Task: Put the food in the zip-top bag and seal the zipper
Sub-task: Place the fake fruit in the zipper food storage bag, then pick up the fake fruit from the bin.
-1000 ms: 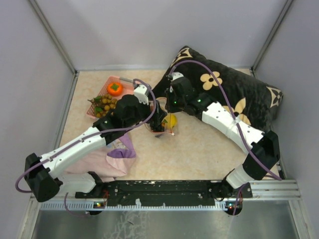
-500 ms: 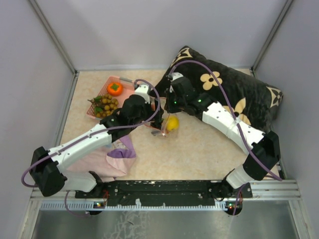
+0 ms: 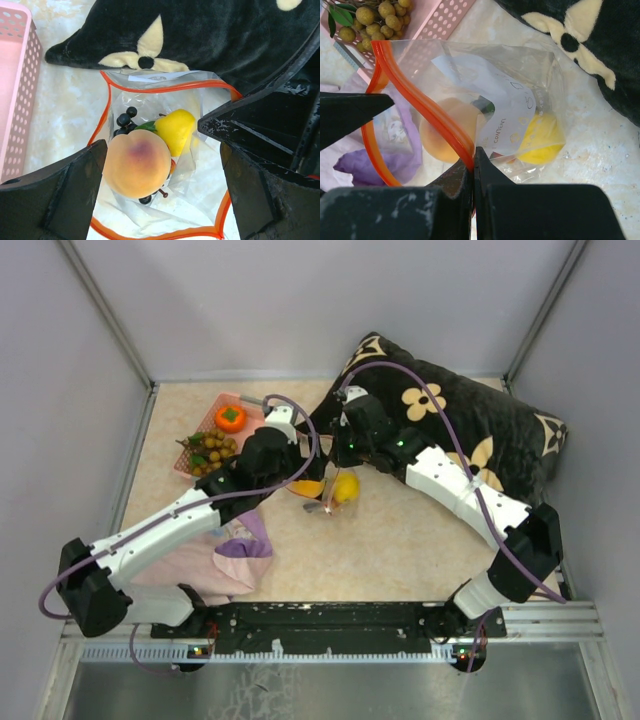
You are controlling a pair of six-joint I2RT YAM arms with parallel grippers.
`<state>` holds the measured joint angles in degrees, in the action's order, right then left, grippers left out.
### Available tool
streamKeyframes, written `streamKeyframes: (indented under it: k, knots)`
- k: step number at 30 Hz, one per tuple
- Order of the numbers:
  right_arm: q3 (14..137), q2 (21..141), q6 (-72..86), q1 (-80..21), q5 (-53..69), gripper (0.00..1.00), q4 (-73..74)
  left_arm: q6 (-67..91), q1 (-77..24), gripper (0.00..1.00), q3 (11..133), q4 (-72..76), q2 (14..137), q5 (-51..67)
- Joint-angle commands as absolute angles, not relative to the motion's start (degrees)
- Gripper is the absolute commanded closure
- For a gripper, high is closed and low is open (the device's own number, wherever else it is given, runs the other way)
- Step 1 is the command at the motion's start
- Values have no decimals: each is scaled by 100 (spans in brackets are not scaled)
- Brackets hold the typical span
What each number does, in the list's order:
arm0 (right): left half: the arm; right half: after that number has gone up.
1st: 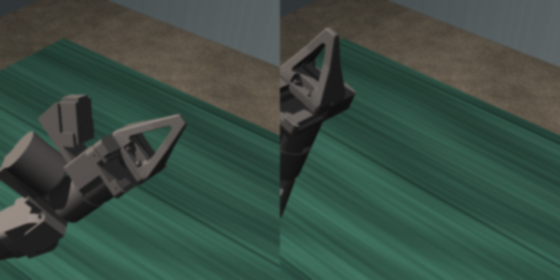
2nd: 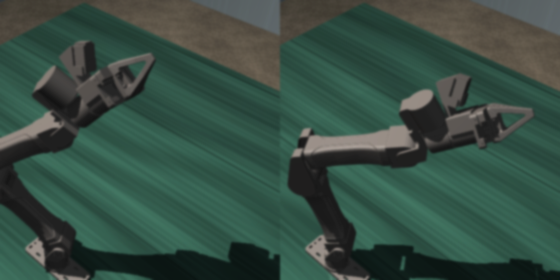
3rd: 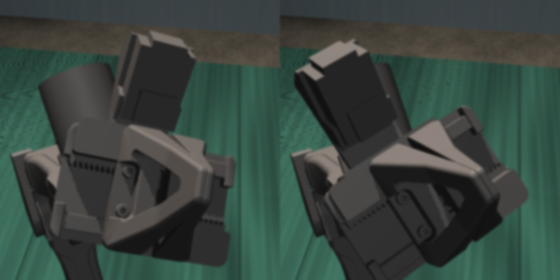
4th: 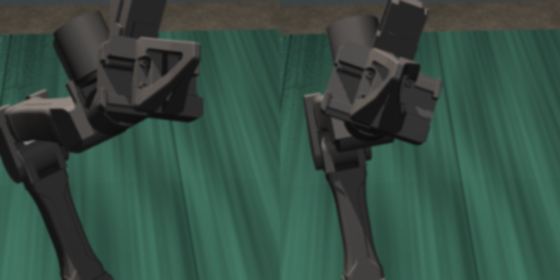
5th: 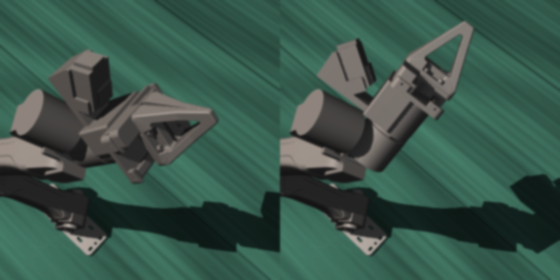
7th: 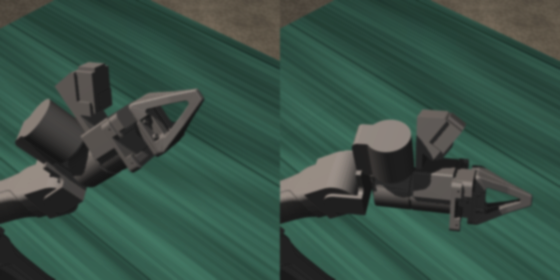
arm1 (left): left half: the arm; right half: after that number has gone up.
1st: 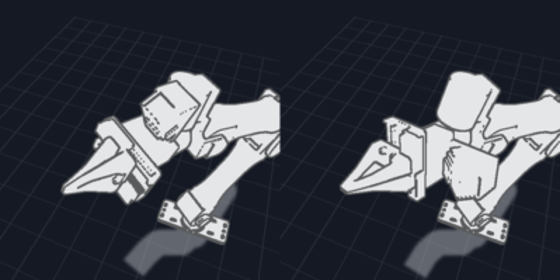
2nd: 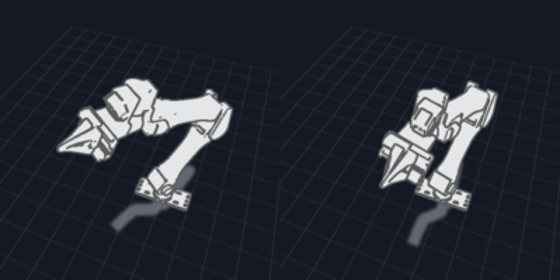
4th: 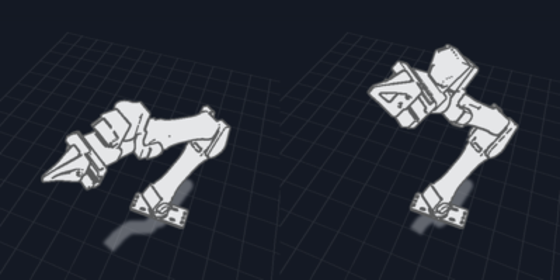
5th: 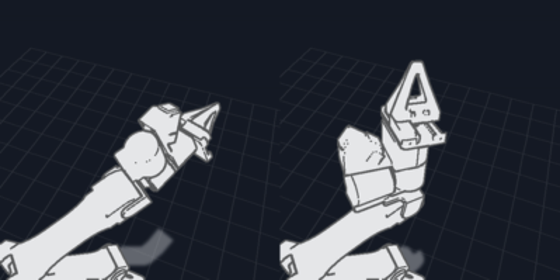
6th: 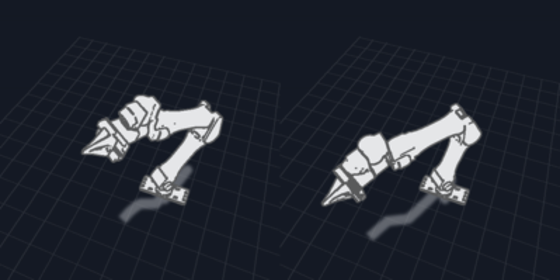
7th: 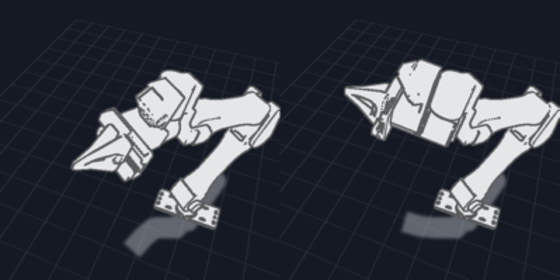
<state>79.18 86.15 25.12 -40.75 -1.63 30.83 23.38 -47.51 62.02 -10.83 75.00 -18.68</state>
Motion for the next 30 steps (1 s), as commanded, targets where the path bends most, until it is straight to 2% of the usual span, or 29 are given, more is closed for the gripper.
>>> streamKeyframes:
  k: [1,10,16,30]
  knots:
    - [7984,8371,2520,-4079,-154,100,2793,2366,-4760,0,6542,-1323,7108,-2054]
    - [7978,8470,2426,-4078,-184,100,2821,1875,-4313,0,6959,-2113,6670,-2192]
    - [7980,8529,2395,-4083,-187,100,2830,1525,-3223,0,6974,-2296,6673,-1986]
    - [8038,8579,2276,-4078,-273,100,2900,426,-1964,0,7830,-2518,8862,-2185]
